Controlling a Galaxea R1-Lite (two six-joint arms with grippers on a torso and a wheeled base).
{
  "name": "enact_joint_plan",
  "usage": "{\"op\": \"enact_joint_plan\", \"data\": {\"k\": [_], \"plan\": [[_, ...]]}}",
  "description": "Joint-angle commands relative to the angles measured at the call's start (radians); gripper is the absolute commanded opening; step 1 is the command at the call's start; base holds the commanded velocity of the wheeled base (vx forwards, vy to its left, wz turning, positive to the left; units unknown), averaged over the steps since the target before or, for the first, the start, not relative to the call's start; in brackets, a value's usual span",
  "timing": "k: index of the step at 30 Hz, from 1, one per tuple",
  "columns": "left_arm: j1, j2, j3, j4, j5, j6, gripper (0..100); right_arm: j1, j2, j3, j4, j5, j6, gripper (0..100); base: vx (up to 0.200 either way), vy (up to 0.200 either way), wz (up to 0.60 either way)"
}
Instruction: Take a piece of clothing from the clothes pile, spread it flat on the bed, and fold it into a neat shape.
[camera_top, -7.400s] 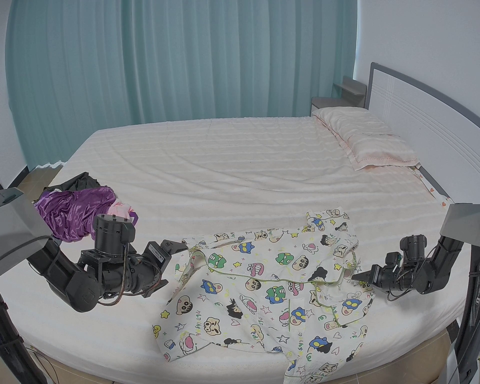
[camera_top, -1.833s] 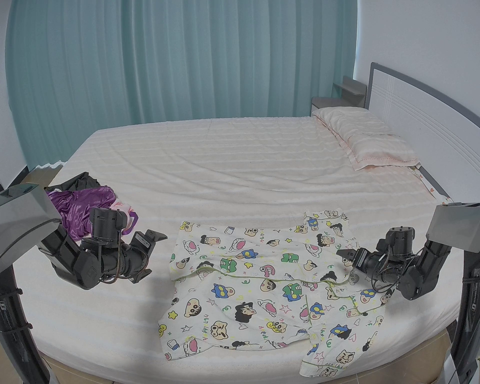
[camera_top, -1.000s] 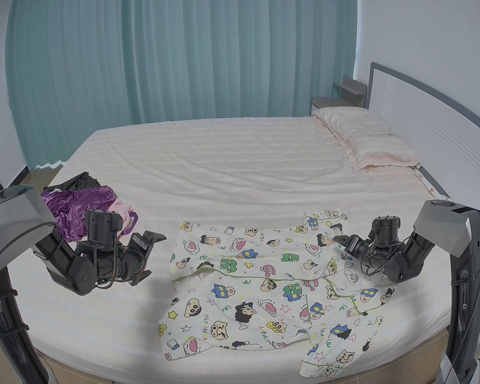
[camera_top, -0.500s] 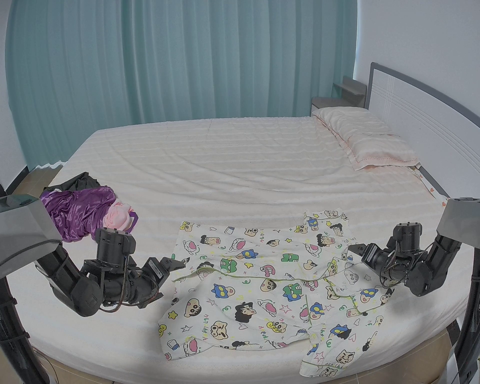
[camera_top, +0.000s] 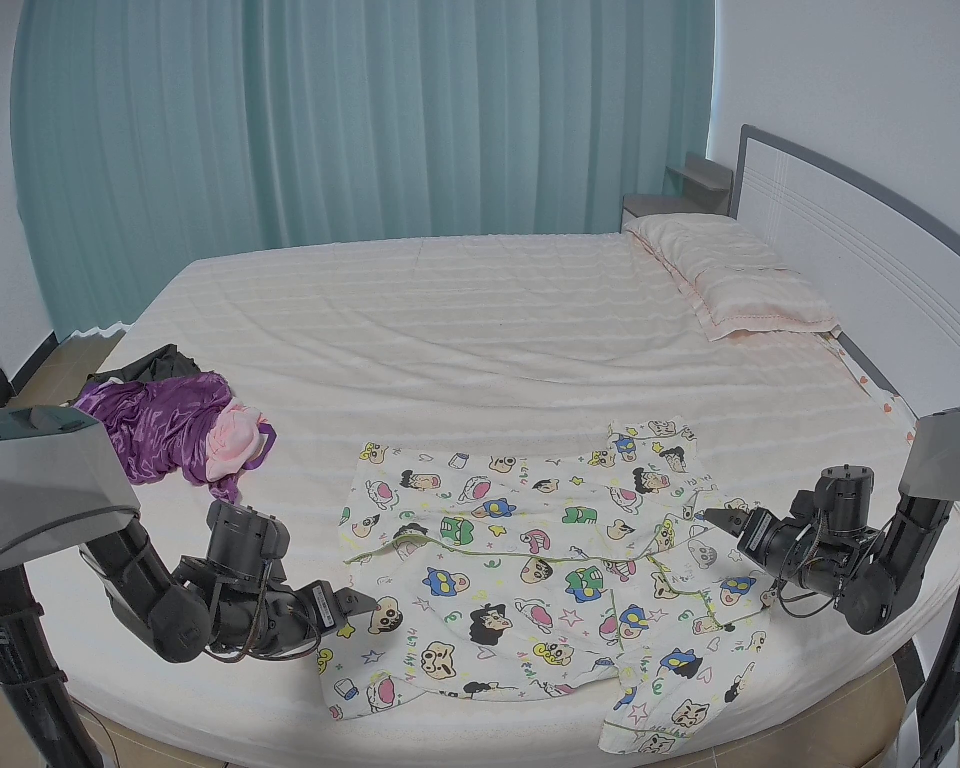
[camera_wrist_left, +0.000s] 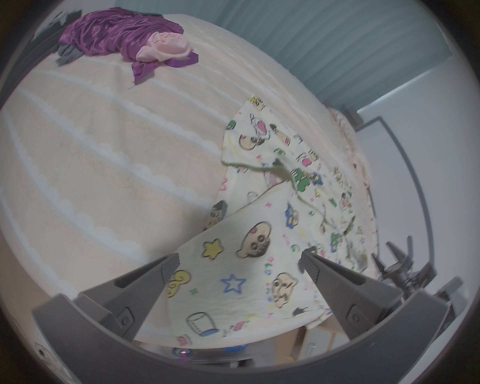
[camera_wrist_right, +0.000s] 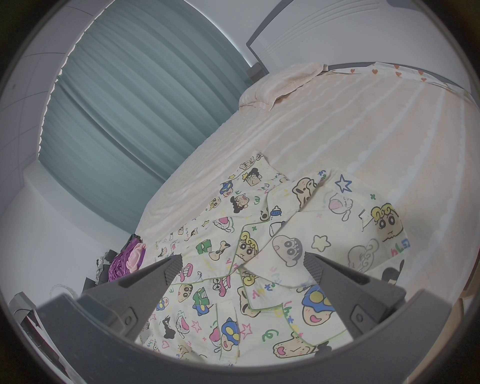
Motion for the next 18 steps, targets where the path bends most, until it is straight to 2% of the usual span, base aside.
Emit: {"op": "enact_joint_plan", "data": {"k": [1,11,12,18], "plan": [[-0.030,0.070,0.015,-0.002,0.047,0.043,100,0.015,-0.017,0.029,-0.024,0.001,0.000,100,0.000,0.000,0.00],[-0.061,0.119,-0.014,-0.018,0.057,0.040,100,0.019,-0.015,0.036,-0.046,0.001,0.003,100,0.000,0.000,0.00],[-0.056,0.121,-0.022,-0.029,0.064,0.039,0,0.019,-0.015,0.036,-0.046,0.001,0.004,100,0.000,0.000,0.00],[-0.050,0.117,-0.024,-0.048,0.130,0.039,0,0.019,-0.015,0.036,-0.046,0.004,0.007,100,0.000,0.000,0.00]]}}
